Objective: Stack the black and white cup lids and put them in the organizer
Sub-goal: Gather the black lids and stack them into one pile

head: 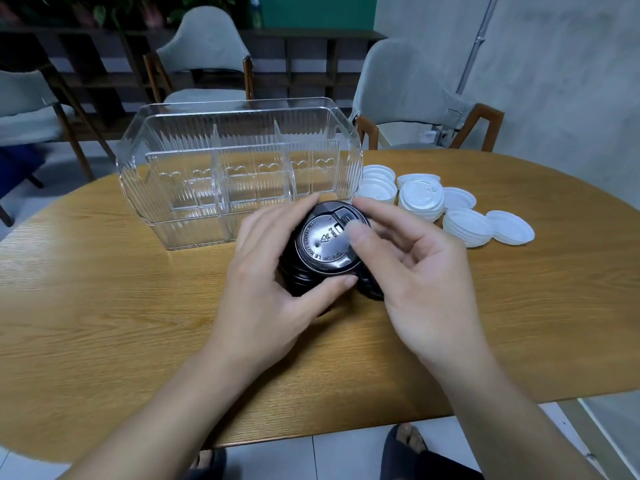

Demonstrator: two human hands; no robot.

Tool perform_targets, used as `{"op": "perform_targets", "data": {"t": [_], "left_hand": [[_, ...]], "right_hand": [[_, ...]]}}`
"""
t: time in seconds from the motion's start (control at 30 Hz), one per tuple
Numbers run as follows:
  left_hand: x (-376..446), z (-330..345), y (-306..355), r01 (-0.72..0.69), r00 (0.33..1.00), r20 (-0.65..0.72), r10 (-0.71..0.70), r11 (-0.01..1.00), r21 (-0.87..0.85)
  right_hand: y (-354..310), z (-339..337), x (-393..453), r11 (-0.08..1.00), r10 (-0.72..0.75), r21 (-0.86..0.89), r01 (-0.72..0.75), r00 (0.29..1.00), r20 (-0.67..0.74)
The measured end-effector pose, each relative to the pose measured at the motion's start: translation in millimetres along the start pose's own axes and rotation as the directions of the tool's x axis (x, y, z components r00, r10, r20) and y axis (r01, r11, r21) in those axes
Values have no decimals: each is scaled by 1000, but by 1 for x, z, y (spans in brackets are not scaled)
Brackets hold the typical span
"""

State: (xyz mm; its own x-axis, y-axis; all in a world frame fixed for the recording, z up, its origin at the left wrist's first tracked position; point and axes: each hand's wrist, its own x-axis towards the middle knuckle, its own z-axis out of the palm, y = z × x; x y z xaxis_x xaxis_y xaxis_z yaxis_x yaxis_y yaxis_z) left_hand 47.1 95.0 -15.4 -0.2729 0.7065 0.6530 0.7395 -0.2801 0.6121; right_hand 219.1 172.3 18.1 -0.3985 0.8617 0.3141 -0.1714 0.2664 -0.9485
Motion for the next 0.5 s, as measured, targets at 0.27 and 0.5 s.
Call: {"op": "perform_targets", "data": {"t": [0.27,0.5], "left_hand": [[0,-15,-5,-50,989,138,44,998,37],[-3,-25,-3,-38,973,226,48,998,-46]], "right_hand": [[-1,-10,3,961,-93,-227,156,960,265],[2,-4,3,898,-159,-367,242,957,244]]}}
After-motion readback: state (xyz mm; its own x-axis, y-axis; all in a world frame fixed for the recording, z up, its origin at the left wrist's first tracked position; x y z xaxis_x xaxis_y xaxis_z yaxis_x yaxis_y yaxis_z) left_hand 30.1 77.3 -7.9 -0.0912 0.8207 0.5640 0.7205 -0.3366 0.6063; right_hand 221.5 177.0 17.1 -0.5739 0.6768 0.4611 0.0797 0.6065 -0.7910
